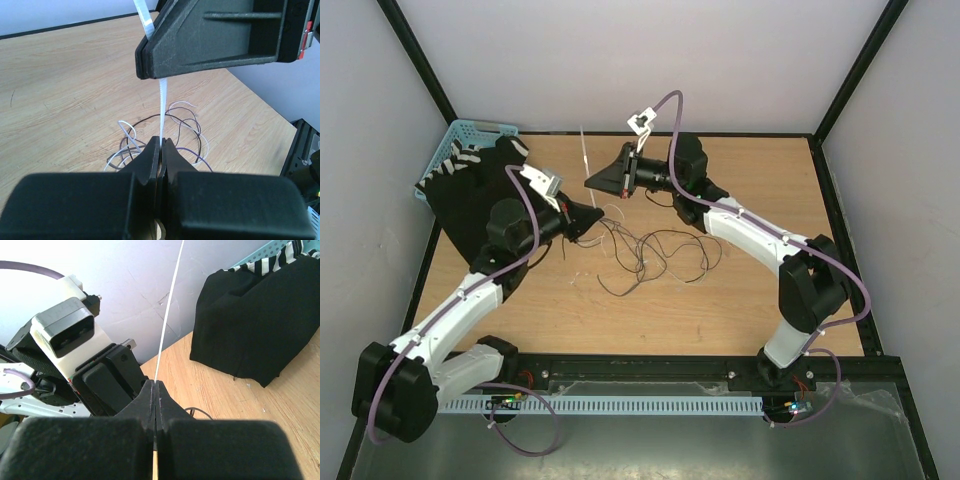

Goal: Zip-tie the wires
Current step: Adjust the ribbon.

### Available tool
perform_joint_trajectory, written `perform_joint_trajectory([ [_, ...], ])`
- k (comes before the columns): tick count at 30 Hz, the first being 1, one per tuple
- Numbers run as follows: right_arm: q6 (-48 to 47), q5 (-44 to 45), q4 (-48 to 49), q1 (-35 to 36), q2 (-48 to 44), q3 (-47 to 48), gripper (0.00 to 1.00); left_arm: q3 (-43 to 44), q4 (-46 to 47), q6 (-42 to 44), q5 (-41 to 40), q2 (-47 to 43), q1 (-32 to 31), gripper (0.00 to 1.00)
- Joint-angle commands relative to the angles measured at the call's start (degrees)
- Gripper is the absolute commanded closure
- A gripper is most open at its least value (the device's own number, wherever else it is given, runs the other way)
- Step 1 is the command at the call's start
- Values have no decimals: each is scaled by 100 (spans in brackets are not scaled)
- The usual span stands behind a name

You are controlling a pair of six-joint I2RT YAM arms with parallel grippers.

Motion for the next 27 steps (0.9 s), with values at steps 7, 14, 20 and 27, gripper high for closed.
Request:
perform_joint_trajectory([
  [7,1,278,655,-141,-257,575,100,-74,-461,-7,255,438,-28,100],
  [14,-7,305,659,-181,-305,577,100,-54,-375,2,273,732,-46,100],
  [20,-64,324,692,-289,-501,224,100,-17,-339,-82,282,795,-52,100],
  [27,-207,584,1062,-784,-1421,-1134,61,136,-330,-107,245,977,-201,100],
])
